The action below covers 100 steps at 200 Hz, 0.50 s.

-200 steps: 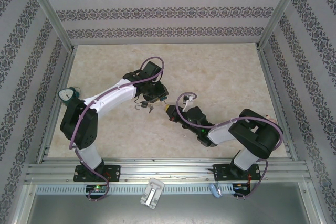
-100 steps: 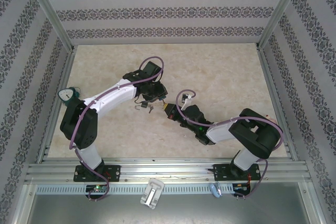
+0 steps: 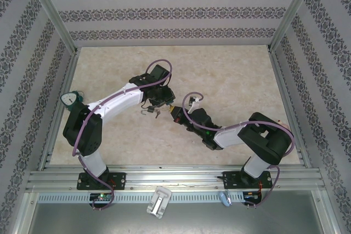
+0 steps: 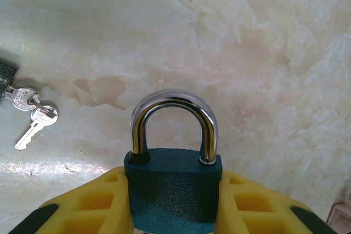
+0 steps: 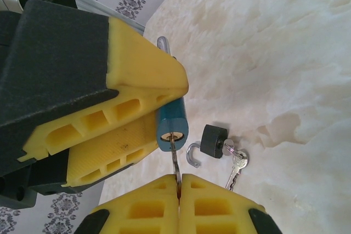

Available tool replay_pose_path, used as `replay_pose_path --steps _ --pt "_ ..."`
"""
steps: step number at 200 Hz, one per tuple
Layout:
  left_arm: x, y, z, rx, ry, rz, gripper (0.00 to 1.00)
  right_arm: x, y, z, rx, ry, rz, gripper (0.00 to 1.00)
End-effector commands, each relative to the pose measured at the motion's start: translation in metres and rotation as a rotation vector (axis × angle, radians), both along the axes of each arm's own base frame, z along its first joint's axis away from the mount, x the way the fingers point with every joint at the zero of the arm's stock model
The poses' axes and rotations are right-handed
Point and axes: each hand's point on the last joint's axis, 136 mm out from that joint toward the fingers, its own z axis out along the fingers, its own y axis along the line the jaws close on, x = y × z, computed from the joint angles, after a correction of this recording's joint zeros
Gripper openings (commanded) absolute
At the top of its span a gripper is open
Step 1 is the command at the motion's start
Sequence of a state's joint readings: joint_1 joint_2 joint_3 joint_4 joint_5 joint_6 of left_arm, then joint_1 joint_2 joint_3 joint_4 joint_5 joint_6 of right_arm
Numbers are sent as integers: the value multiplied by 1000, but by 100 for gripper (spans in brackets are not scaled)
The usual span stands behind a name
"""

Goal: Unlock with the key

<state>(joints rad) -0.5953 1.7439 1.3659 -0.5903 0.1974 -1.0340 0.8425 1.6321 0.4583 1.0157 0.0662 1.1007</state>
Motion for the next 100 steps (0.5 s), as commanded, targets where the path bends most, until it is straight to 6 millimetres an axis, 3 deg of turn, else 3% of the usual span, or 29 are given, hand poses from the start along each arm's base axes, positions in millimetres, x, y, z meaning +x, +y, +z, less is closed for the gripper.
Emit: replay_pose_path --steps 1,56,100 --pt "-2 -8 10 -23 -4 -5 20 5 10 24 54 -74 1 0" --pt "-6 -12 9 -47 7 -14 20 9 9 27 54 -89 -7 0" --pt "-14 -20 10 -72 12 -36 20 21 7 41 62 -137 -24 0"
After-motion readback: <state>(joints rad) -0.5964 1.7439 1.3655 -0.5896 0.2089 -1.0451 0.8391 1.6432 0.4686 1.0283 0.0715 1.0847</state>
